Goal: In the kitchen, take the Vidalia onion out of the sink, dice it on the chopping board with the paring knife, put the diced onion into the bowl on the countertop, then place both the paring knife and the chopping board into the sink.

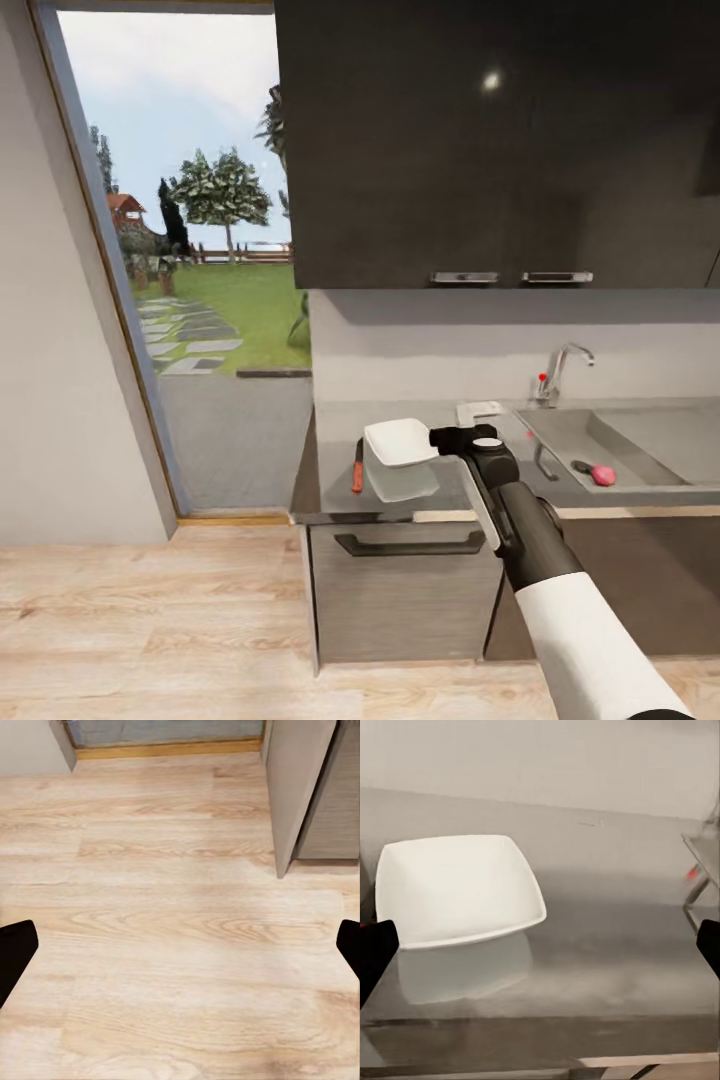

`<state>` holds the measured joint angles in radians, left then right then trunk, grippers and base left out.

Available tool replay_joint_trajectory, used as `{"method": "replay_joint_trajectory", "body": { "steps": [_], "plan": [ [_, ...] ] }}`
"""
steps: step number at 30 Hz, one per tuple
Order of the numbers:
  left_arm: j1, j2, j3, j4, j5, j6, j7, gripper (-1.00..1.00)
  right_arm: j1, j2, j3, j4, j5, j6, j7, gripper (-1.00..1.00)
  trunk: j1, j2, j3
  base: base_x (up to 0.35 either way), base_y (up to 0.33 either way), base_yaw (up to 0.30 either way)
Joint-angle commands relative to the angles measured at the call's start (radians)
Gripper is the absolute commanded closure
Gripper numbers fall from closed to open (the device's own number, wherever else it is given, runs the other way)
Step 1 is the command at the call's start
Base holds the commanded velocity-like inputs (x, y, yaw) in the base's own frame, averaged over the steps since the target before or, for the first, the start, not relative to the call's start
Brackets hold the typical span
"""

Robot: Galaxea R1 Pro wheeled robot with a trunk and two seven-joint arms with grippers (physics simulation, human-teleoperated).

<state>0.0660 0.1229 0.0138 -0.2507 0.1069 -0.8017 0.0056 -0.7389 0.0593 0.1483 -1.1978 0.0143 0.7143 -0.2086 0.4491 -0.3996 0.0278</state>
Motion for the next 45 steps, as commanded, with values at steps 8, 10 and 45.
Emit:
{"method": "replay_joint_trajectory", "body": {
  "steps": [8, 10, 45],
  "plan": [
    [0.001, 0.004, -0.001, -0.002, 0.005, -0.001, 0.001, -1.0, 0.0, -0.04, -0.001, 0.0, -0.001, 0.005, 0.027, -1.0, 0.001, 0.0, 0.0, 0.321, 0.021, 0.0],
    [0.001, 0.004, -0.001, -0.002, 0.005, -0.001, 0.001, -1.0, 0.0, -0.05, -0.001, 0.0, -0.007, 0.005, 0.034, -1.0, 0.001, 0.0, 0.0, 0.326, 0.003, 0.0],
    [0.001, 0.014, -0.002, -0.005, 0.011, -0.004, 0.001, -1.0, 0.0, -0.11, -0.103, 0.109, -0.023, -0.002, 0.261, -1.0, 0.001, 0.0, 0.0, 0.154, 0.001, 0.0]
  ]
}}
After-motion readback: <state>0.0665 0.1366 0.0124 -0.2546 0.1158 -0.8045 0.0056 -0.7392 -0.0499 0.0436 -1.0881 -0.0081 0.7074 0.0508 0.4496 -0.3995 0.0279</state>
